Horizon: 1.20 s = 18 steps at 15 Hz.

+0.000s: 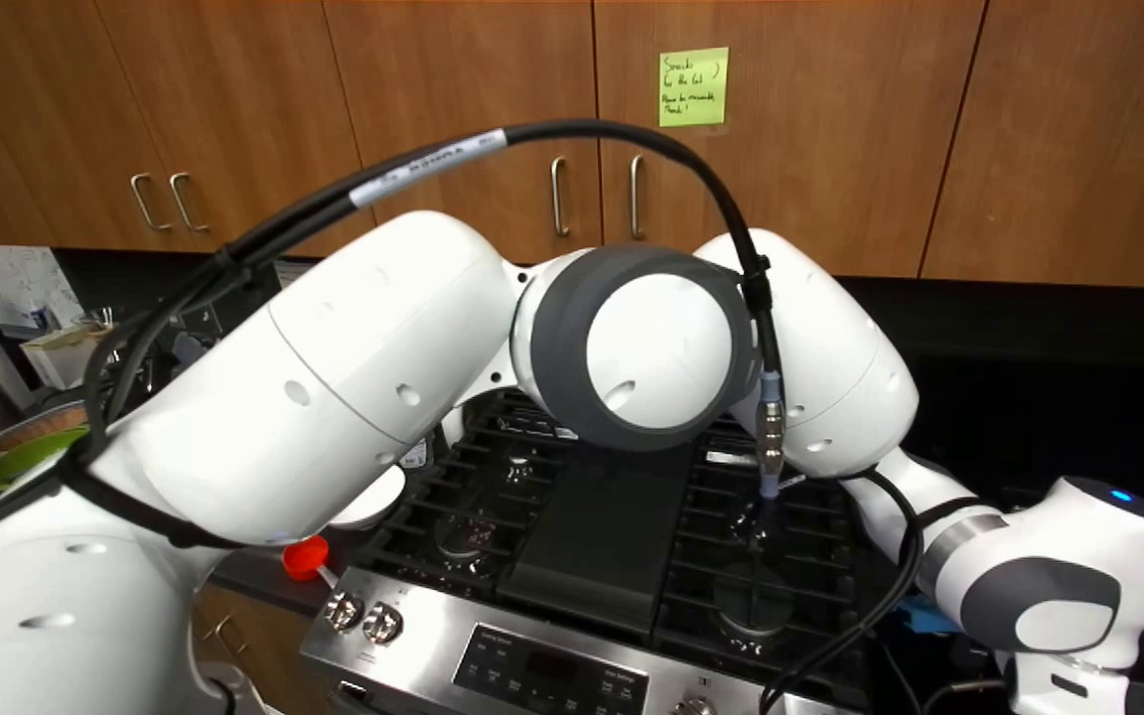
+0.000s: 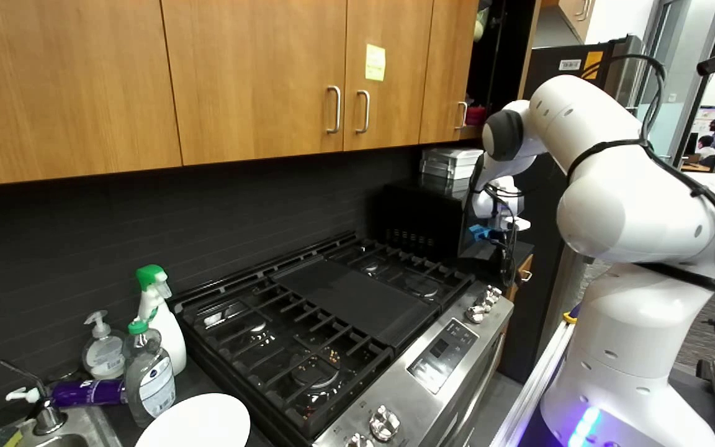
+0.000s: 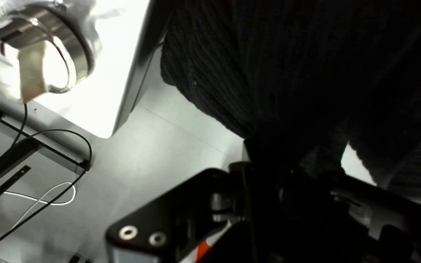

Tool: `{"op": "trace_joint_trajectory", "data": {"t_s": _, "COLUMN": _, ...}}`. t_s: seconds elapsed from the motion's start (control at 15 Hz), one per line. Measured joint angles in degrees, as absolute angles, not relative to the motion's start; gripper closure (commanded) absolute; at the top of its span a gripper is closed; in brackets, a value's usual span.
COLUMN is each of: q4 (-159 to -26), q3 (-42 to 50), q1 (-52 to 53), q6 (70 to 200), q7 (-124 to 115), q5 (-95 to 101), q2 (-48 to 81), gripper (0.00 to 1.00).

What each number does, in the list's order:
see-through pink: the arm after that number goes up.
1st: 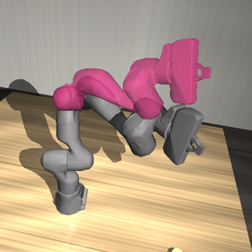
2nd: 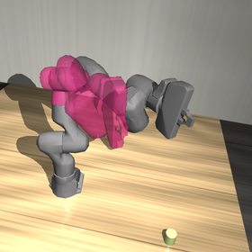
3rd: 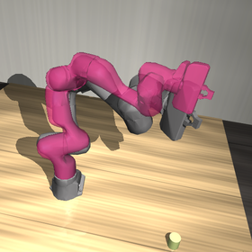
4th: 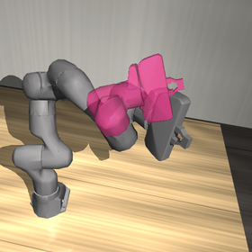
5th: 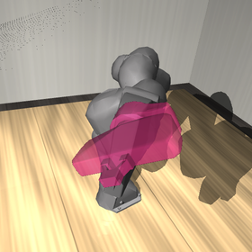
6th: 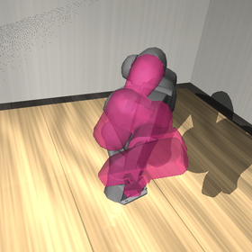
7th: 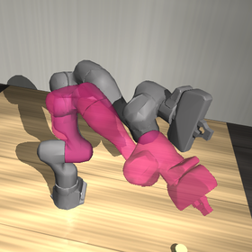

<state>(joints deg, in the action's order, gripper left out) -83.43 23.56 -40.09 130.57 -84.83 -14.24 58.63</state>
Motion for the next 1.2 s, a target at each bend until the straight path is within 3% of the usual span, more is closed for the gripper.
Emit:
{"op": "trace_joint_trajectory", "data": {"t_s": 0.6, "q4": -87.02, "q3": 37.12, "q1": -29.63, "q6": 132.7, "q7": -88.61, "q5": -2.33, "q2": 48.05, "gripper": 0.99}}
{"op": "trace_joint_trajectory", "data": {"t_s": 1.2, "q4": -89.0, "q3": 42.61, "q1": -22.62, "q6": 134.2, "q7": -90.67, "q5": 4.58, "q2": 41.7, "gripper": 0.99}}
